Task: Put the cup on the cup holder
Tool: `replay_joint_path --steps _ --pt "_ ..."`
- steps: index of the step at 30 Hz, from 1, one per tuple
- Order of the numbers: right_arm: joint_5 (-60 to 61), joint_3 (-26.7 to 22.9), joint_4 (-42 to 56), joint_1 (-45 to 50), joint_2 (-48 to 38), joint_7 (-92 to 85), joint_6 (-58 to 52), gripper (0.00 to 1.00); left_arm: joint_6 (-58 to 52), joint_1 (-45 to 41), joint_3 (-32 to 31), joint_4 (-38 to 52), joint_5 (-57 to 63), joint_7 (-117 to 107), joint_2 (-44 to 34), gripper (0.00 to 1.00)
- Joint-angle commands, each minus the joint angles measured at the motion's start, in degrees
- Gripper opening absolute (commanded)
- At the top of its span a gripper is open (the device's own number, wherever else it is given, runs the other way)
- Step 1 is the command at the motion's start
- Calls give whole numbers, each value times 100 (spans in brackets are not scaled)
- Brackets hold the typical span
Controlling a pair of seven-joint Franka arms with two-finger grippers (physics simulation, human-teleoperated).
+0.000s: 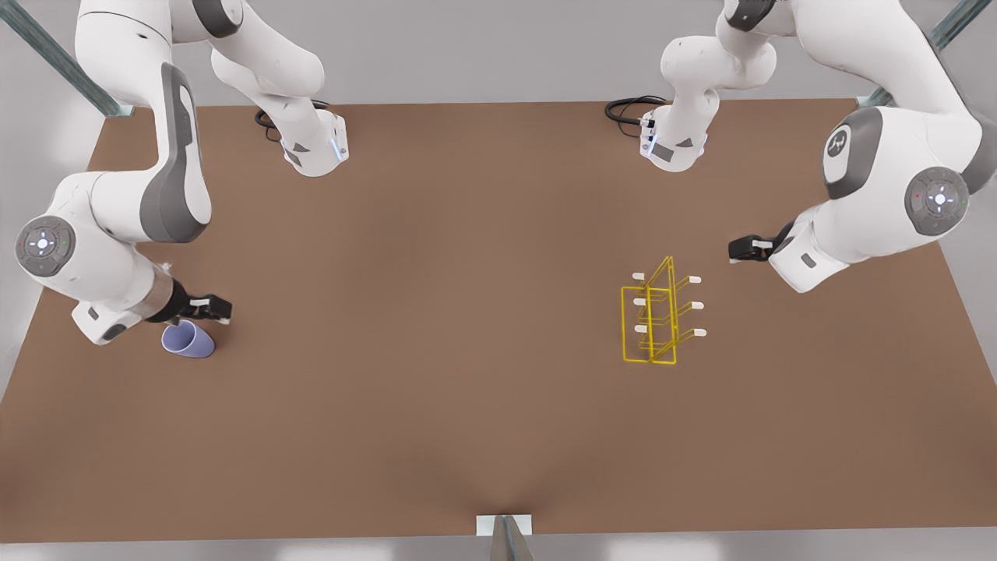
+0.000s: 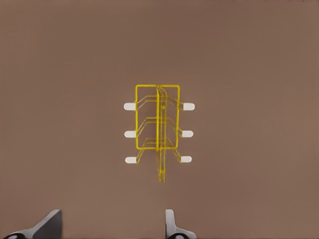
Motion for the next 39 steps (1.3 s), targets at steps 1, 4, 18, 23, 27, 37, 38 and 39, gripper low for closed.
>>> replay_joint_path --steps 1,4,18,23,27,37,38,39 --pt "-28 -8 28 -13 1 158 863 100 1112 3 -29 26 138 -362 115 100" --pt "-19 1 99 40 10 202 854 100 1042 135 41 35 287 -345 264 100" --pt "60 1 -280 -540 799 141 494 100 2000 -735 -29 114 639 -556 1011 100" --pt "52 -17 248 -751 1073 202 -402 100 1842 -832 -64 272 657 -539 976 100" --pt "-10 -17 213 -1147 1152 -1222 -464 100 1798 -1535 -134 395 639 -1065 739 100" --pt "-221 -17 -341 -1235 1310 -1696 151 100 84 -621 -46 308 385 -1462 615 100" --pt "-511 -8 -323 -1226 1416 -1696 186 100 66 -638 -46 316 499 -1479 650 100" --pt "-511 -8 -332 -1252 1468 -1705 345 100 119 -630 -64 430 376 -1812 677 100"
